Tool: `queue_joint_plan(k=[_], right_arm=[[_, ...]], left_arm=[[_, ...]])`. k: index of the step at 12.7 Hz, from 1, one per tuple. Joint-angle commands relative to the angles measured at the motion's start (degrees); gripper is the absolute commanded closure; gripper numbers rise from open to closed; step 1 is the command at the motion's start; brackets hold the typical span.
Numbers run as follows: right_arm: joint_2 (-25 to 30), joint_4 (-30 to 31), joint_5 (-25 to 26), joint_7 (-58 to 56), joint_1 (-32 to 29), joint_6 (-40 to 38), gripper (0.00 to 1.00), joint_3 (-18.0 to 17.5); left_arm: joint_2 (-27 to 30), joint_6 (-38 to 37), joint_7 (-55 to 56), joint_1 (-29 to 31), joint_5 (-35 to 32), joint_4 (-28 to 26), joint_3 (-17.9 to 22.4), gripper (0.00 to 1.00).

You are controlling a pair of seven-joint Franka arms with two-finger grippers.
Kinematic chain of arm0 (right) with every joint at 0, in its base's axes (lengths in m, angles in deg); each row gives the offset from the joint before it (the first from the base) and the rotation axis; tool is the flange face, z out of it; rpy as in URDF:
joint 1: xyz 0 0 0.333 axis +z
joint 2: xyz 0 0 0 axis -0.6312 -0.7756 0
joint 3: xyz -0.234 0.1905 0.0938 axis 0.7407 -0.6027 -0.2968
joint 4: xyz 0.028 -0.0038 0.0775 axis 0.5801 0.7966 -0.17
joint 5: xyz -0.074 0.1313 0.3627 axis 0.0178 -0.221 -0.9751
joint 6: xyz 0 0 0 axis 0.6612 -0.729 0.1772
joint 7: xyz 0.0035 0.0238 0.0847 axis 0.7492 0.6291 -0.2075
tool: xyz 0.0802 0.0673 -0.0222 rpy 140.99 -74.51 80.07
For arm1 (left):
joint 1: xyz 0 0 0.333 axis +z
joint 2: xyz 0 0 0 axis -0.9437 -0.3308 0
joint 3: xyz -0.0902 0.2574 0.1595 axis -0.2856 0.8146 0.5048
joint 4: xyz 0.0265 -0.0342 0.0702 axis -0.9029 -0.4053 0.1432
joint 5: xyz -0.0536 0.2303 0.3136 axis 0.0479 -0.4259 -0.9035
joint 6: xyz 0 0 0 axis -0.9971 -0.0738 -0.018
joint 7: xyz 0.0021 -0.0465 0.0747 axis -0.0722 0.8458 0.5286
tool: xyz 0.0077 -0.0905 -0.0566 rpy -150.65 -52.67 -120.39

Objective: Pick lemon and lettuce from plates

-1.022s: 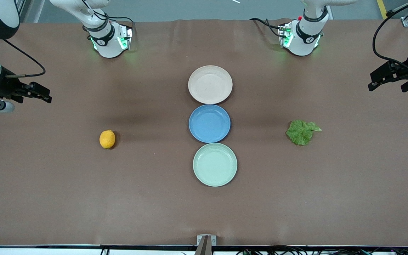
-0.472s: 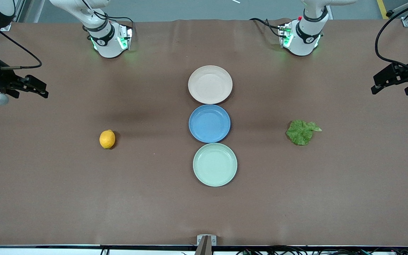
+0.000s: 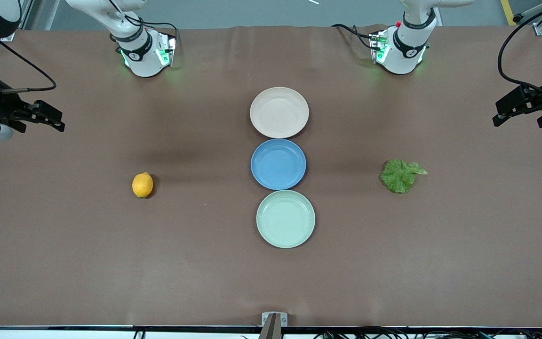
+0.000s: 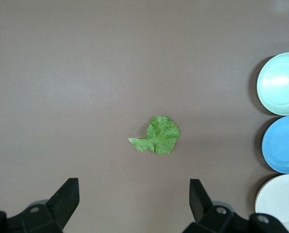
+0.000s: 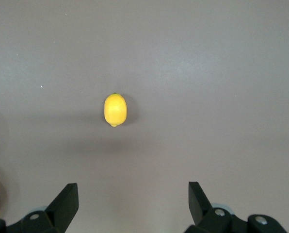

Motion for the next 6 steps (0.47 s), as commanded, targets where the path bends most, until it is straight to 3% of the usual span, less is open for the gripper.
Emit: queue_joint_plan(k=[1,6], right_arm=[[1.21,1.41,-1.93,-0.79,0.24,0.85,0.0,0.26],[1.21,1.58,-2.3,-0.87,0.15,0.77,0.0,0.26]], left_arm=[[-0.54,-0.76,0.48,0.24,-0.25,1.43,-0.22,0.0],[-0.54,-0.76,0.39,0.33,-0.16,1.43,-0.22,0.0]])
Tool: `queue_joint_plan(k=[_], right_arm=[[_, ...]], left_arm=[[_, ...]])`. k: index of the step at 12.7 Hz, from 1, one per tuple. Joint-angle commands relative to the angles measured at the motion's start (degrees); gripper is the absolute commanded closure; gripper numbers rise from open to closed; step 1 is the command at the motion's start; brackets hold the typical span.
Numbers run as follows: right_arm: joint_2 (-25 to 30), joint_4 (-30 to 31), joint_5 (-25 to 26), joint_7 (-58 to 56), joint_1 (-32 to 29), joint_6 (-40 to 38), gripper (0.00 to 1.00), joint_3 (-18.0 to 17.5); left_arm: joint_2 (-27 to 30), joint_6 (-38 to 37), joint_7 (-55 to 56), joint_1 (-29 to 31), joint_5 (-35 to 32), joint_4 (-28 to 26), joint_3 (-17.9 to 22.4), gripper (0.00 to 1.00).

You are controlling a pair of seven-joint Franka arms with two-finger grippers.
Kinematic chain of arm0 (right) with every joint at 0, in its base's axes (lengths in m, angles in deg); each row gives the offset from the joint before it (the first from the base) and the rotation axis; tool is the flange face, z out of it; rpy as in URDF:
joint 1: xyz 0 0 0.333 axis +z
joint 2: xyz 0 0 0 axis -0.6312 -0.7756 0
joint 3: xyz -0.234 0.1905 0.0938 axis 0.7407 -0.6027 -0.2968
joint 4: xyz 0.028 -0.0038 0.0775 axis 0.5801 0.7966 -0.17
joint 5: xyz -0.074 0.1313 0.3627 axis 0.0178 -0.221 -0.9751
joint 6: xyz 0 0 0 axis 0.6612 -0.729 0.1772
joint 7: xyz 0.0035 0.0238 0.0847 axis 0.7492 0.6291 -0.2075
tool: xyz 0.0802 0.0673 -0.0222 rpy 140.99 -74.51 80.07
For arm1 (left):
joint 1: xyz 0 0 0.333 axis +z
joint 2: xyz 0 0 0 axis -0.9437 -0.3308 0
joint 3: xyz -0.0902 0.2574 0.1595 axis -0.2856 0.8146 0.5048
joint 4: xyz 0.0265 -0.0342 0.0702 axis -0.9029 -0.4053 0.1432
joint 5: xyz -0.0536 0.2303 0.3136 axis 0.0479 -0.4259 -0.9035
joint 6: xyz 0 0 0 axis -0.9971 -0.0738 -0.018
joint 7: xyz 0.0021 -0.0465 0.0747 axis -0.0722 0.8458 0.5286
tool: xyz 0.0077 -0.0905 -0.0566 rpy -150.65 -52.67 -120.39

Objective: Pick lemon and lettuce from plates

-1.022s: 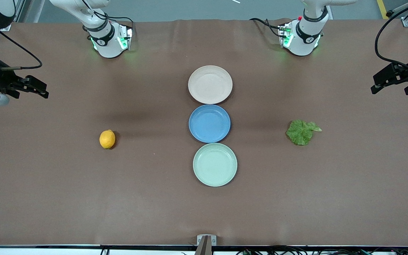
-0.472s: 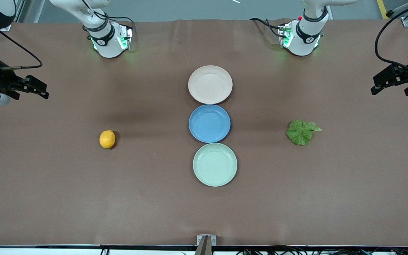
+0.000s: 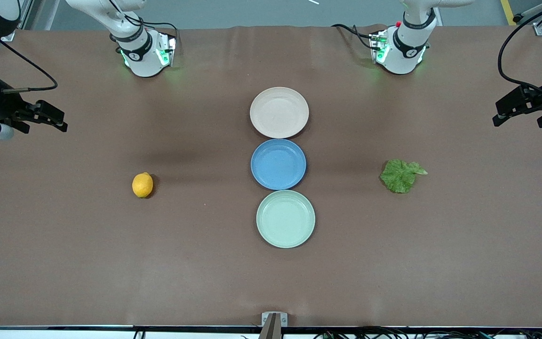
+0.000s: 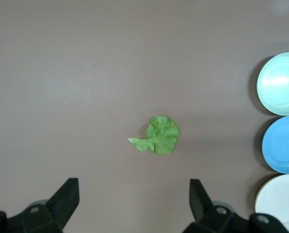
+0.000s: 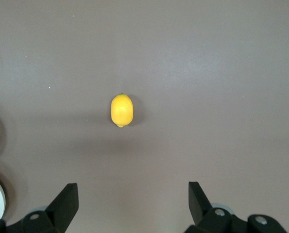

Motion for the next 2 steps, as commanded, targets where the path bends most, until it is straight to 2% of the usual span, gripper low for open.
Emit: queue_joint_plan(k=[1,2], right_arm=[[1.12,1.4,-0.77,-0.81,0.14,0.66,0.0,0.34],[1.21,1.49,-0.77,-0.9,0.14,0.58,0.0,0.34]], left_arm=[[-0.53,-0.76,0.39,0.31,-0.25,1.42,-0.22,0.0],[-0.62,-0.76,0.39,0.31,-0.25,1.42,-0.22,0.0]])
